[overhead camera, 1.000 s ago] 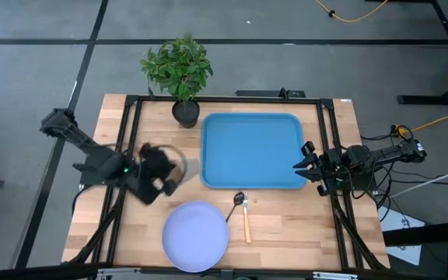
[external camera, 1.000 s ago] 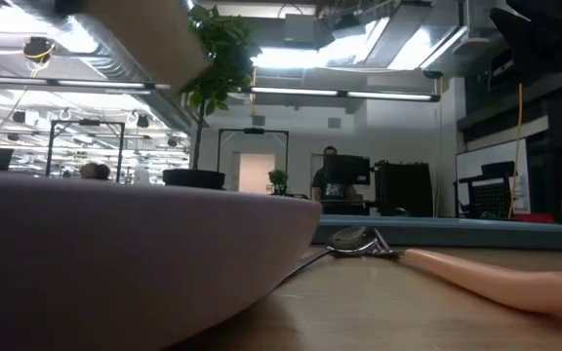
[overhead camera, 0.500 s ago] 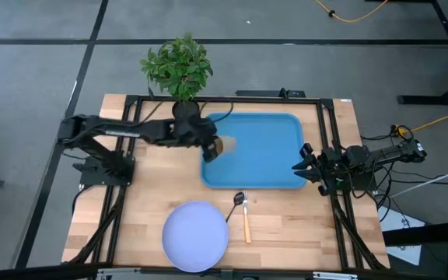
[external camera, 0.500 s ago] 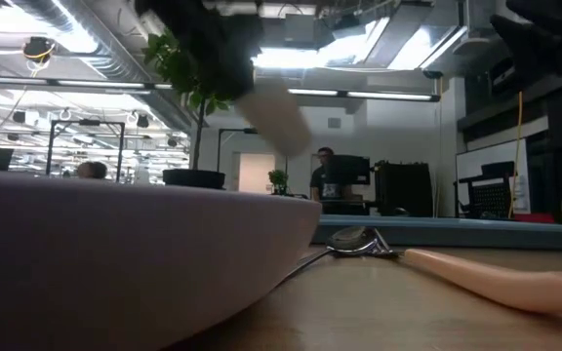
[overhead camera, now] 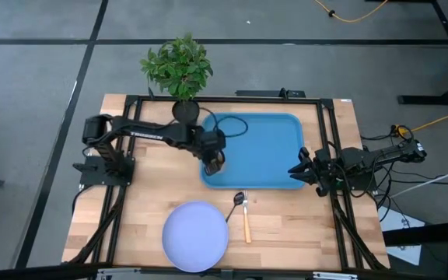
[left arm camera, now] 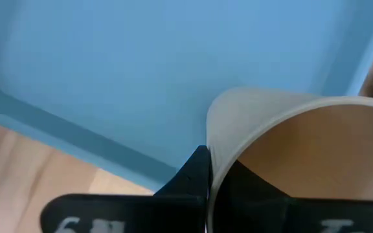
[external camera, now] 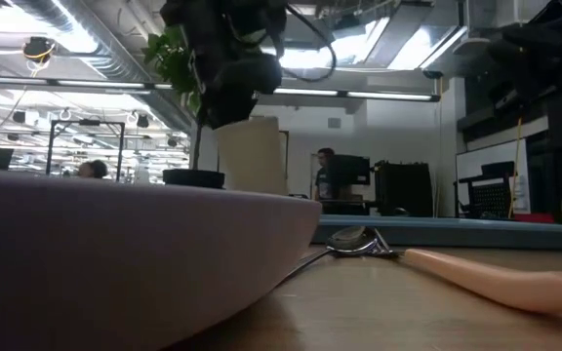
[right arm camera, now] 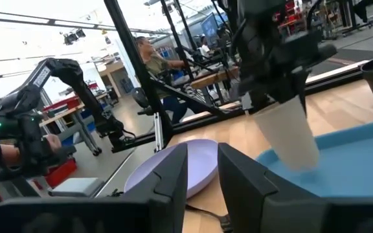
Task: Pick and place plate/cup/fork/spoon on tray
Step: Put the cup on the bottom left of the tray, then adjust the fork
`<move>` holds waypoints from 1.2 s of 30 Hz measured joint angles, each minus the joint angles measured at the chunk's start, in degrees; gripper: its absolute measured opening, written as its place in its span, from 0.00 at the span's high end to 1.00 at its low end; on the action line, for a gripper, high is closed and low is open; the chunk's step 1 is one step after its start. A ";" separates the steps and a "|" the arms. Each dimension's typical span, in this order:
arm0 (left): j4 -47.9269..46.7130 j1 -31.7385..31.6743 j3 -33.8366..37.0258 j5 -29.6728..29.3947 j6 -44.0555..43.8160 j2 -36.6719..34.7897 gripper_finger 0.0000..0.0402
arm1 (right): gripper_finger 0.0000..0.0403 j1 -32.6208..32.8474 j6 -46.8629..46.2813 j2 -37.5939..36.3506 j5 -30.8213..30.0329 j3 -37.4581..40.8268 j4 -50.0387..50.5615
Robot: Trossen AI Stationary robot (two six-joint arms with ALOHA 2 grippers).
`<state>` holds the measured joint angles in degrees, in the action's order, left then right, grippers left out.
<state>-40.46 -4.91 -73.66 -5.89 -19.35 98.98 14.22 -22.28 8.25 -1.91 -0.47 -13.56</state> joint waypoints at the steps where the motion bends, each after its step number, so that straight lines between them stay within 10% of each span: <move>1: -0.30 0.32 -0.31 -0.03 -0.05 0.61 1.00 | 0.78 0.00 0.00 0.00 0.00 0.00 0.00; 23: -3.07 0.92 -1.85 -1.35 -1.17 1.25 0.84 | 0.78 0.00 -0.04 0.00 0.00 0.00 1.27; 36: -21.92 2.12 -21.18 -6.18 -1.14 0.89 0.82 | 0.78 0.00 -0.11 0.00 0.04 0.00 1.92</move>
<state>-62.38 -2.79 -94.84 -12.07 -20.49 99.88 14.22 -22.39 8.25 -1.88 -0.47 -11.64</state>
